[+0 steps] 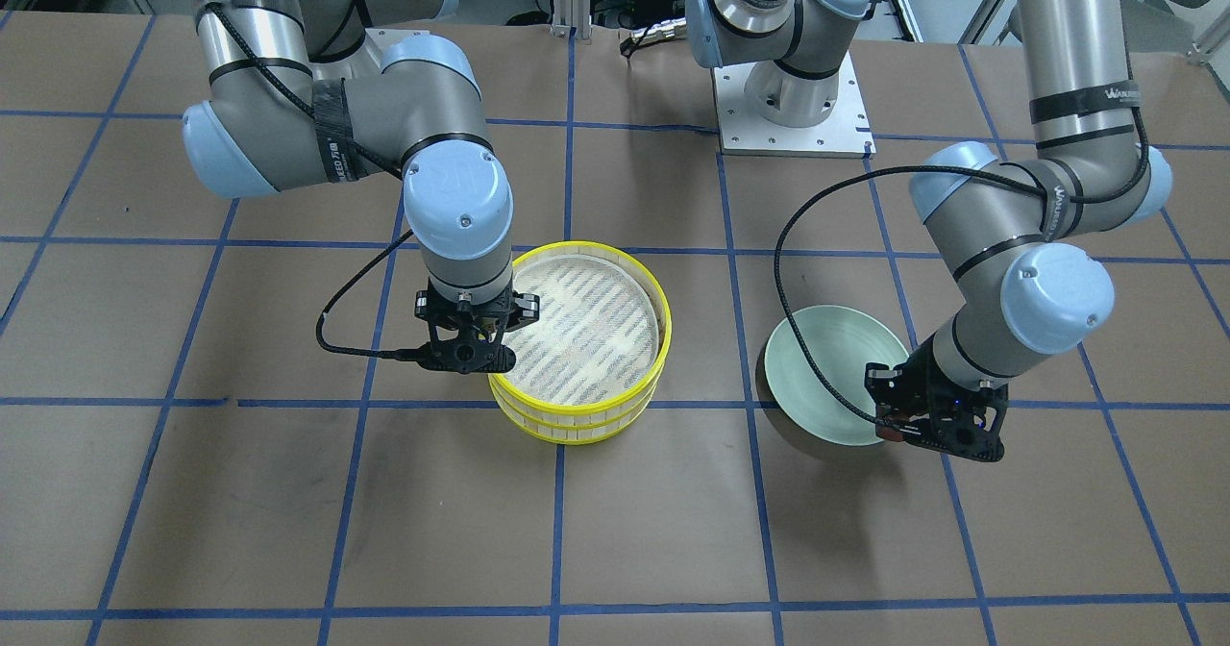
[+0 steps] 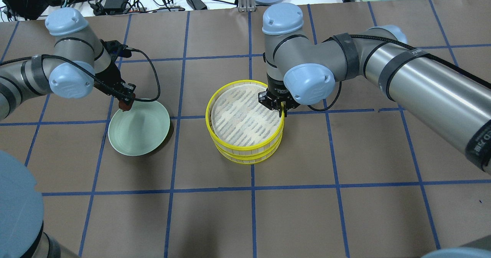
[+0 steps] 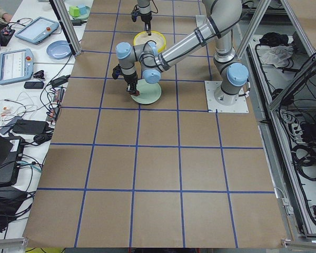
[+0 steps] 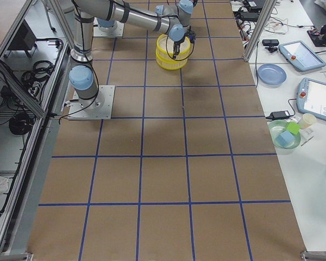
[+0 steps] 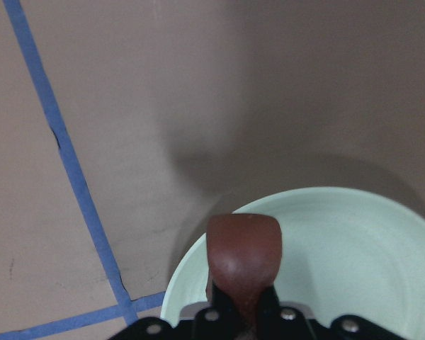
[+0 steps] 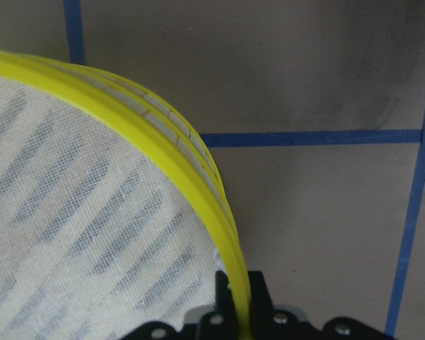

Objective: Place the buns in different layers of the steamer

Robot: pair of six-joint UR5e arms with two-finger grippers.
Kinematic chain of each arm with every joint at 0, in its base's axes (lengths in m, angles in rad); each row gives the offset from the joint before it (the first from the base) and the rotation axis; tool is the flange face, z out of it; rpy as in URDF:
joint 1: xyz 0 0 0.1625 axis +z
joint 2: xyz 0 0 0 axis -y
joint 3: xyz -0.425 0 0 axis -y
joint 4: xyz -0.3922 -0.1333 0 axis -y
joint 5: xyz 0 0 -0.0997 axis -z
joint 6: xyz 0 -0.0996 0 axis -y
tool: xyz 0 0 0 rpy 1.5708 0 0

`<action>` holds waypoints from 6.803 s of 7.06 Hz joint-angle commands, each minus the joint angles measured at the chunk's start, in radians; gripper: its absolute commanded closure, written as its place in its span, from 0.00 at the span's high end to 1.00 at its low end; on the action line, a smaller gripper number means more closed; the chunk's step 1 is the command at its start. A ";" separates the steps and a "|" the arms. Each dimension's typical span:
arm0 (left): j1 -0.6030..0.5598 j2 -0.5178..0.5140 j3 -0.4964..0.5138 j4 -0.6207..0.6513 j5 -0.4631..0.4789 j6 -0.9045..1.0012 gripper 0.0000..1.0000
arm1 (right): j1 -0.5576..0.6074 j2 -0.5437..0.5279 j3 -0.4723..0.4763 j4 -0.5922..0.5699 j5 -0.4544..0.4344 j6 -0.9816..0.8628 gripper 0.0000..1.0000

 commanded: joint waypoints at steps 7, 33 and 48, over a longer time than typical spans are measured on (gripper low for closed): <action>-0.378 0.272 0.069 -0.352 -0.102 -0.632 0.00 | -0.034 -0.276 -0.024 0.129 -0.002 -0.020 1.00; -0.236 0.384 0.223 -0.542 -0.018 -0.530 1.00 | -0.181 -0.387 -0.086 0.289 0.009 -0.179 1.00; -0.221 0.386 0.204 -0.518 -0.029 -0.469 1.00 | -0.183 -0.387 -0.084 0.289 0.012 -0.179 1.00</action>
